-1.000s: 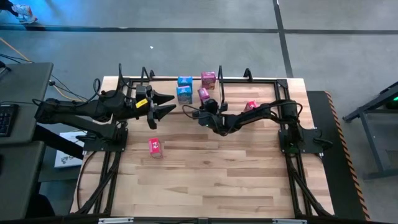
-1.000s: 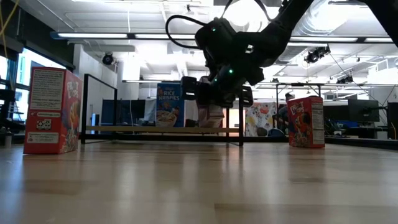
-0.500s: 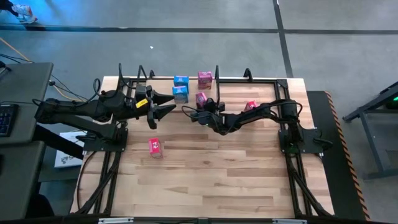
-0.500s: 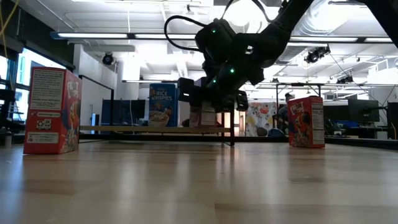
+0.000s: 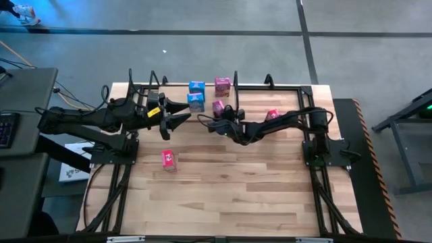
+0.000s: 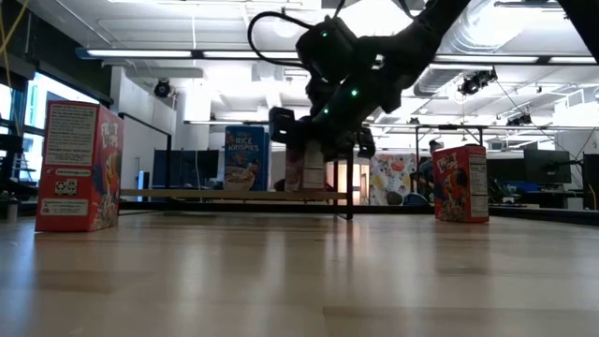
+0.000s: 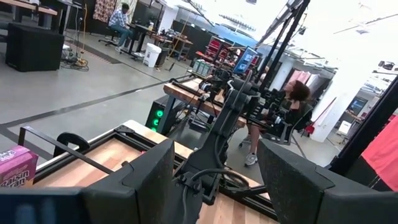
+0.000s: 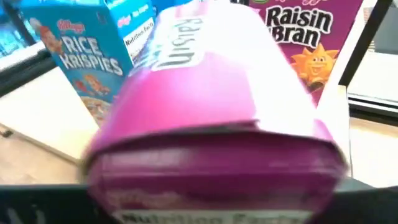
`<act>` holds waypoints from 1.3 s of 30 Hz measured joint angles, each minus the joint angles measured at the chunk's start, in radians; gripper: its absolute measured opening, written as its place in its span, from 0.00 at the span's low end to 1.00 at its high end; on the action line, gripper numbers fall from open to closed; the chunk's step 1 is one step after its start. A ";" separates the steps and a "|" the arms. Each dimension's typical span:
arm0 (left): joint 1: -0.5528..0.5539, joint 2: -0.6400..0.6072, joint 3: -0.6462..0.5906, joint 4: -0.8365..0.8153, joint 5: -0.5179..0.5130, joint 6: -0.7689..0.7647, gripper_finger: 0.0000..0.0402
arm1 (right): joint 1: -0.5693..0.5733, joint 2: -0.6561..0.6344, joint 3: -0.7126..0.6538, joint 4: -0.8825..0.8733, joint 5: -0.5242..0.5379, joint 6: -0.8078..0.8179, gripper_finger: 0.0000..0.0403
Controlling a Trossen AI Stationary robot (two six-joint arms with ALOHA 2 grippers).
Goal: Stack cereal on shelf
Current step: Put the purple cereal box on the shelf aligned with the other purple cereal box
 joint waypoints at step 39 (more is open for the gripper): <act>0.001 0.048 0.000 0.003 -0.012 0.003 0.55 | -0.013 -0.170 0.000 -0.165 -0.096 -0.185 0.54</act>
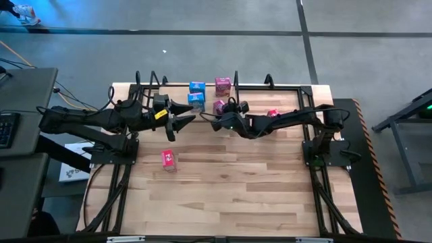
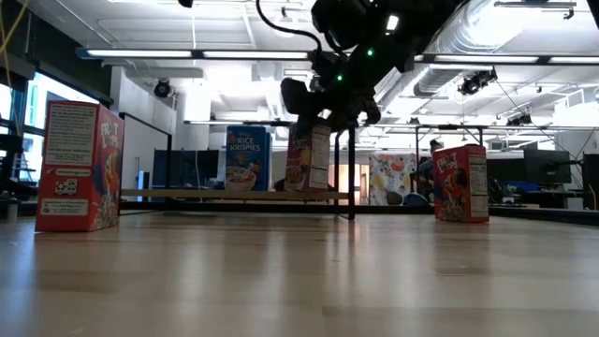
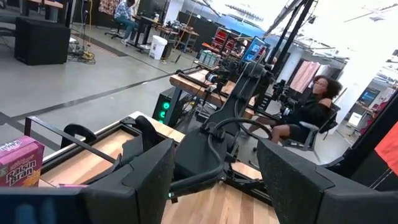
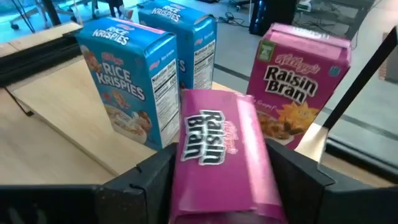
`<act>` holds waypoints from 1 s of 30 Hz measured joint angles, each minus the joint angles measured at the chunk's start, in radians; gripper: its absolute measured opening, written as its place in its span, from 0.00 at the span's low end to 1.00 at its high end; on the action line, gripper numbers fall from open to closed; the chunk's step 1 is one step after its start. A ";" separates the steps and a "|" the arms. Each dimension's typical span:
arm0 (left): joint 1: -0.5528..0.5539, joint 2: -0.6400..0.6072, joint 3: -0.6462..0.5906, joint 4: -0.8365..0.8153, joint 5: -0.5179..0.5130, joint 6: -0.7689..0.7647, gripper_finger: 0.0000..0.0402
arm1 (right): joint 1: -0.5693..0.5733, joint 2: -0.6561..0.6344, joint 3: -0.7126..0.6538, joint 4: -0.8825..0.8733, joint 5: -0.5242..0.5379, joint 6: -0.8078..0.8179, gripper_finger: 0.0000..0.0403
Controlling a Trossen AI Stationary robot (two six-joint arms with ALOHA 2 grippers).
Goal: Stack cereal on shelf
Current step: Put the purple cereal box on the shelf aligned with the other purple cereal box
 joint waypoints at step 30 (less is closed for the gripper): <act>0.000 0.000 0.000 0.004 -0.001 0.000 0.55 | 0.001 -0.158 0.000 -0.030 -0.107 -0.191 0.54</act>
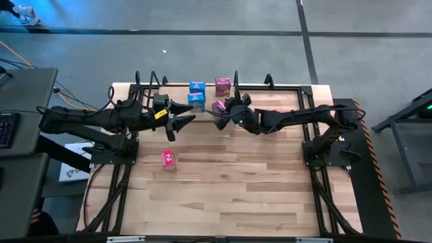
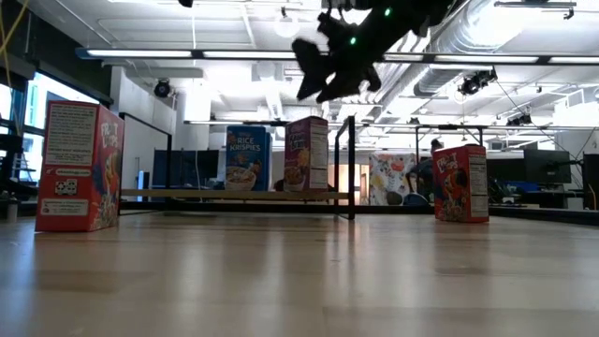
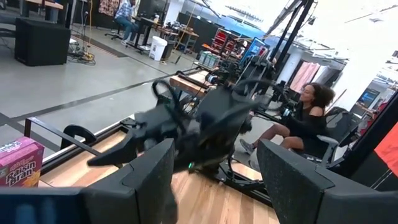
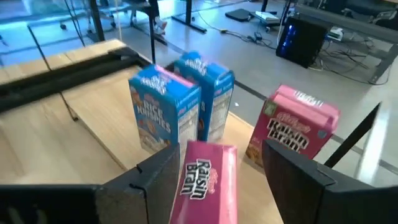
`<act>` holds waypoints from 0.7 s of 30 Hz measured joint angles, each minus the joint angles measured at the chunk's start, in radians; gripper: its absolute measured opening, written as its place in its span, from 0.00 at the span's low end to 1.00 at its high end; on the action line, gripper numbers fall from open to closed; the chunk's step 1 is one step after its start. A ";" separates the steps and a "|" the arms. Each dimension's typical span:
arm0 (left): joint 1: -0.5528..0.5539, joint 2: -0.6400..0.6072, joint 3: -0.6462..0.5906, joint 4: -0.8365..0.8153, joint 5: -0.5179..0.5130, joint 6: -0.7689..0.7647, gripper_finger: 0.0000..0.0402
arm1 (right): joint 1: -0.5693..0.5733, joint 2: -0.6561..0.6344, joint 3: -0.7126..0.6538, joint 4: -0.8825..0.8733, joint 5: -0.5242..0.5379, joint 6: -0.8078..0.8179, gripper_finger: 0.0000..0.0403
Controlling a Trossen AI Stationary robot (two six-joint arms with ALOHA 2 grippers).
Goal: Stack cereal on shelf
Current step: Put the purple cereal box on the shelf aligned with the other purple cereal box
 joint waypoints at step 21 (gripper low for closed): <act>0.000 0.000 0.000 0.009 -0.056 0.020 0.55 | 0.209 -0.059 -0.481 0.571 -0.061 0.565 0.01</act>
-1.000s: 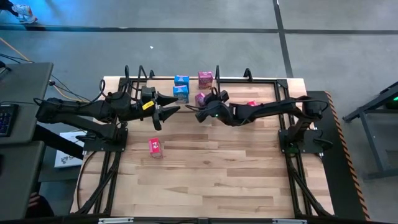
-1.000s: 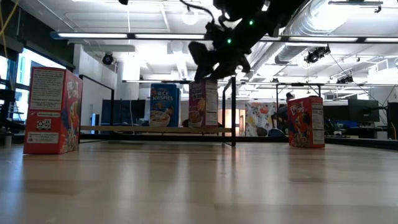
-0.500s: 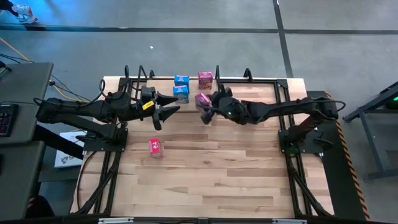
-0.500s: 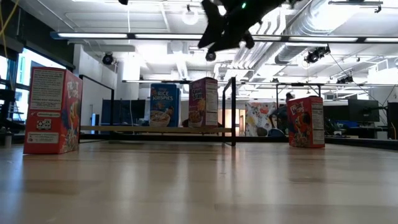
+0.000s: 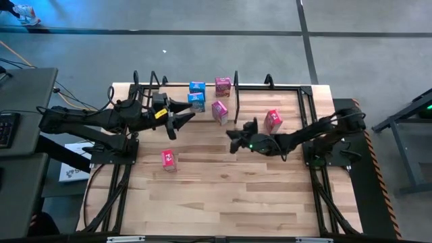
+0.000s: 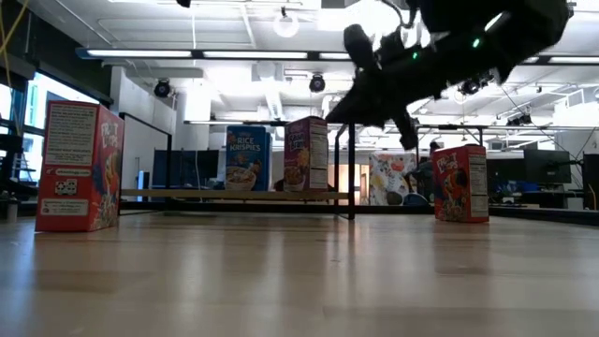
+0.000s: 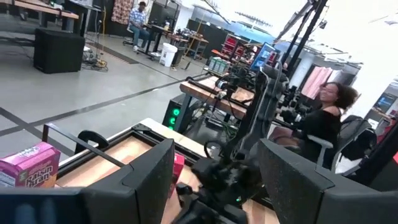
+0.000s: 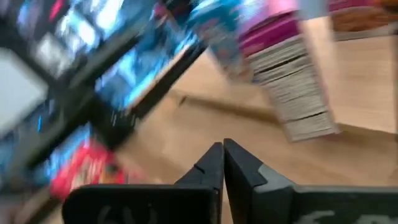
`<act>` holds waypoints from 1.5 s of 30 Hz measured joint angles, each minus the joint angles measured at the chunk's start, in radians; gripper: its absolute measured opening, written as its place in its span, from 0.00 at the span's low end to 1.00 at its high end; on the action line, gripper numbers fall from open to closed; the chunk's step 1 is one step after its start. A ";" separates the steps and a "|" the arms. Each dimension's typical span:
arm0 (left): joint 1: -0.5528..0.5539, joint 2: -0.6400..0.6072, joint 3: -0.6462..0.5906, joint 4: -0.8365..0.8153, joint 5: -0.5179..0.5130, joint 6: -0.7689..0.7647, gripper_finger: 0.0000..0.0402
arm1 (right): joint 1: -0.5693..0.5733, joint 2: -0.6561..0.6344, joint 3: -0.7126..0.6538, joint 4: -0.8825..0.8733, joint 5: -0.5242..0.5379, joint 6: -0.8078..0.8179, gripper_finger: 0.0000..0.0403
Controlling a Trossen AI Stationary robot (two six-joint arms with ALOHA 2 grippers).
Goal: Stack cereal on shelf
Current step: Put the purple cereal box on the shelf aligned with the other purple cereal box
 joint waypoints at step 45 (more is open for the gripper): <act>0.000 0.000 0.000 0.013 -0.007 -0.002 0.55 | -0.235 0.246 0.468 -0.629 -0.013 -0.062 0.00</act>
